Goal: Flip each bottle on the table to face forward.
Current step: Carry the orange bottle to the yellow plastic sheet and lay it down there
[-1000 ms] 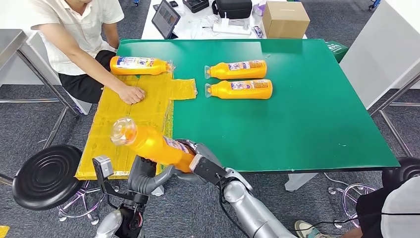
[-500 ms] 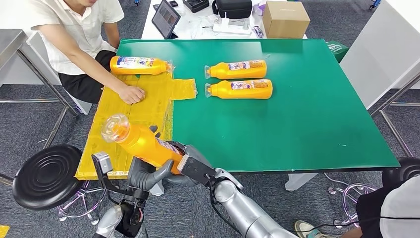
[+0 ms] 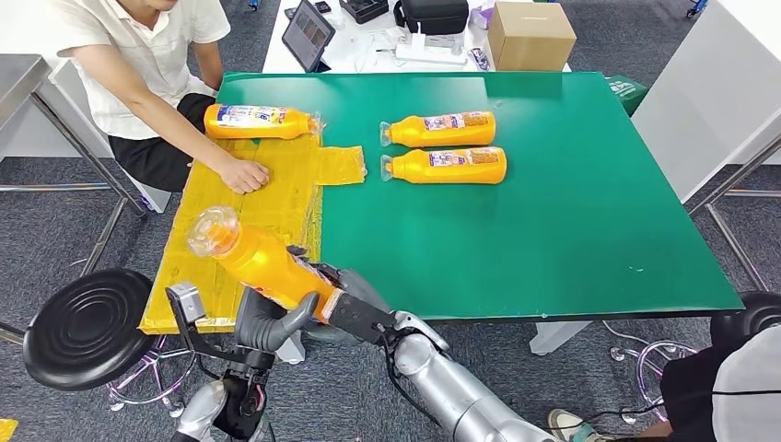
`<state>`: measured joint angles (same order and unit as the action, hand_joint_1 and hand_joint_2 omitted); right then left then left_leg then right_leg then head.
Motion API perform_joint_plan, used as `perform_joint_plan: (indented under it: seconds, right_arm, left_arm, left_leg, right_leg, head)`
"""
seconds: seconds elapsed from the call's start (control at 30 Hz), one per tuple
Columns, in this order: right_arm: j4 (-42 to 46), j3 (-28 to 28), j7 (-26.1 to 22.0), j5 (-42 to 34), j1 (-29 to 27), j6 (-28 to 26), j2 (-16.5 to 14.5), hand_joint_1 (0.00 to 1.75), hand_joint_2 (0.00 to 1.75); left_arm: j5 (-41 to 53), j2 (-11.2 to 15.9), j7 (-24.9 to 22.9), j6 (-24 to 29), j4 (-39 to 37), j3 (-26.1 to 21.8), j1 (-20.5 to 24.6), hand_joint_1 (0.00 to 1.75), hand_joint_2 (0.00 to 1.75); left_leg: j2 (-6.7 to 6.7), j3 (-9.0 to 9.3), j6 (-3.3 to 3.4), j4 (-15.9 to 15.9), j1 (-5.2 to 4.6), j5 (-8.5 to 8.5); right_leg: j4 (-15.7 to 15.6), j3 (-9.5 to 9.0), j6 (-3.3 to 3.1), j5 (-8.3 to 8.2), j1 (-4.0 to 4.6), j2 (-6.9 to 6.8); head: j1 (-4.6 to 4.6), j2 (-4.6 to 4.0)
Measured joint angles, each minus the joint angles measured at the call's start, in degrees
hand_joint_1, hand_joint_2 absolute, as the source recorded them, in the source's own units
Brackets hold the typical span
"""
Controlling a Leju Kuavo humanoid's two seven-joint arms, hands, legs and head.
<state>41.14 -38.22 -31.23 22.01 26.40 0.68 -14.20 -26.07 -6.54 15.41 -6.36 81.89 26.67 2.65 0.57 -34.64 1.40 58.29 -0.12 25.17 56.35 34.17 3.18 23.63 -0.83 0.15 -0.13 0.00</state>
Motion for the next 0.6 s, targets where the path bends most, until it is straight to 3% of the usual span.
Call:
perform_joint_plan:
  seconds: [0.4, 0.43, 0.53, 0.6]
  right_arm:
    - [-1.0, -1.5, 0.5, 1.6, 0.1, -2.5, -0.3, 1.11, 1.75]
    - [-1.1, -1.6, 0.5, 1.6, 0.1, -2.5, -0.3, 0.92, 1.75]
    - [-1.7, -2.2, 0.9, 2.6, 0.2, -4.0, -0.4, 0.1, 1.75]
    - [-1.9, -2.6, 1.2, 3.6, 0.1, -5.8, -0.6, 0.0, 0.87]
  left_arm:
    - [-3.3, 0.0, -1.7, -1.9, -0.1, -1.4, -0.4, 1.75, 1.75]
    - [-3.4, 0.0, -1.7, -2.0, -0.2, -1.5, -0.5, 1.75, 1.75]
    - [-4.0, 0.1, -2.1, -2.2, -0.3, -1.7, -0.5, 1.75, 1.75]
    - [-4.4, 0.1, -2.3, -2.5, -0.3, -1.8, -0.5, 1.75, 1.75]
  left_leg:
    - [0.0, -0.01, 0.0, 0.0, 0.0, 0.0]
    - [0.0, -0.01, 0.0, 0.0, -0.01, 0.0]
    - [0.0, 0.0, 0.0, 0.0, 0.0, 0.0]
    - [0.0, -0.01, 0.0, 0.0, 0.0, 0.0]
  right_leg:
    - [0.0, 0.0, 0.0, 0.0, -0.01, 0.0]
    - [0.0, 0.0, 0.0, 0.0, -0.01, 0.0]
    - [0.0, 0.0, 0.0, 0.0, 0.0, 0.0]
    - [0.0, 0.0, 0.0, 0.0, 0.0, 0.0]
  head:
    - [0.01, 0.0]
    - [0.01, 0.0]
    - [0.01, 0.0]
    - [0.01, 0.0]
